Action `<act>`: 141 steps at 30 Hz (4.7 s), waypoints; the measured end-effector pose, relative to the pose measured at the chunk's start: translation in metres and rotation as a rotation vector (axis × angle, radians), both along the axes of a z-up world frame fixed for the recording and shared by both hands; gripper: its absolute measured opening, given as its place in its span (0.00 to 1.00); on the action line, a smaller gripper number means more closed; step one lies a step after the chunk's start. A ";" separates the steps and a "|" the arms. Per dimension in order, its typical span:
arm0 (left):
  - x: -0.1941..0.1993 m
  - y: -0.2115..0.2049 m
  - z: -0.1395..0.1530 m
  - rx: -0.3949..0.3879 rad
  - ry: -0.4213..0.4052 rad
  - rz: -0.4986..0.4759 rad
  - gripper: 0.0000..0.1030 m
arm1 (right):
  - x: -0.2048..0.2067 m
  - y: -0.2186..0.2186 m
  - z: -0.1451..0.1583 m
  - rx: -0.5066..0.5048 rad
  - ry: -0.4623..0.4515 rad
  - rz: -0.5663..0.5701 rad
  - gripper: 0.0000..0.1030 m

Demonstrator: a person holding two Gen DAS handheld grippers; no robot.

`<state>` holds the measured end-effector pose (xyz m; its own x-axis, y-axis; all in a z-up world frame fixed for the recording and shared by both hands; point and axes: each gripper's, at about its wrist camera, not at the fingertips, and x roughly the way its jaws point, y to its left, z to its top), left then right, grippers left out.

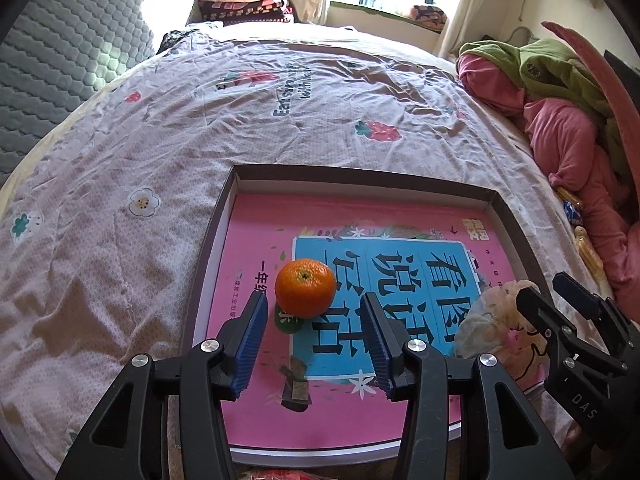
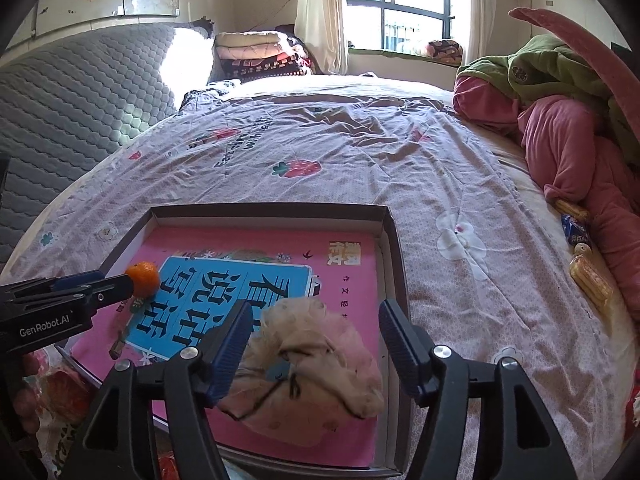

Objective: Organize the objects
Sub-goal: 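Withdraw both open tools back out of the box, then move the left tool toward the green fuzzy ring while the right tool approaches the blue cookie packet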

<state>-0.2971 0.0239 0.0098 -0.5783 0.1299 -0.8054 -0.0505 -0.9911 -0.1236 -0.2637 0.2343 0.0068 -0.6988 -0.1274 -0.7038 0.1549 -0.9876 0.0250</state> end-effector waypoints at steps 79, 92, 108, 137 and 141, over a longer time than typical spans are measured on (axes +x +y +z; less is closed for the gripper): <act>0.173 -0.016 0.023 -0.029 0.164 0.052 0.65 | 0.149 0.001 0.051 0.074 0.207 0.115 0.75; 0.177 -0.012 -0.005 -0.077 0.122 0.027 0.65 | 0.160 0.003 0.028 0.089 0.158 0.161 0.78; 0.181 -0.008 -0.014 -0.072 0.088 -0.020 0.65 | 0.167 0.006 0.004 0.129 0.083 0.229 0.79; 0.164 -0.009 -0.043 -0.093 -0.009 0.019 0.65 | 0.171 0.001 -0.021 0.127 -0.012 0.320 0.79; 0.161 -0.008 -0.046 -0.093 -0.018 0.029 0.65 | 0.169 -0.002 -0.026 0.132 -0.028 0.331 0.79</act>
